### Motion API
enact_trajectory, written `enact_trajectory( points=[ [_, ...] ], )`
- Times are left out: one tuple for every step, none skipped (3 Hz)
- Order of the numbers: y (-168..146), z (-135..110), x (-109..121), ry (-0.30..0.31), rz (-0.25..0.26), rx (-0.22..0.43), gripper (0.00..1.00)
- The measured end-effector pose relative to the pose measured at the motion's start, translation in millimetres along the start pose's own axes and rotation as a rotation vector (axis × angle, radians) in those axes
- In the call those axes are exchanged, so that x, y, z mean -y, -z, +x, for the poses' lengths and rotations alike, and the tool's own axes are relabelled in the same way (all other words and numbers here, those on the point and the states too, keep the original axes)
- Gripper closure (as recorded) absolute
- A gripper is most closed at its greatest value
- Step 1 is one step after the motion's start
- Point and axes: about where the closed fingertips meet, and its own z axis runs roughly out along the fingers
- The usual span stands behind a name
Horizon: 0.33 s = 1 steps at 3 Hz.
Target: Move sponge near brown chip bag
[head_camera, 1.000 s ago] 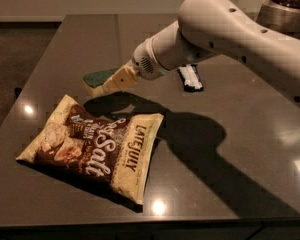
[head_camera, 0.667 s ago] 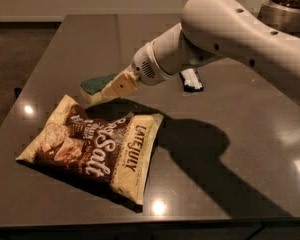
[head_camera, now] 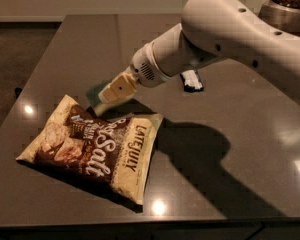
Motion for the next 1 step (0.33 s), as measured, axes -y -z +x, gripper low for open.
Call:
enact_trajectory(
  points=[
    [0.0, -0.2, -0.4, 0.001, 0.000, 0.000, 0.00]
  ],
)
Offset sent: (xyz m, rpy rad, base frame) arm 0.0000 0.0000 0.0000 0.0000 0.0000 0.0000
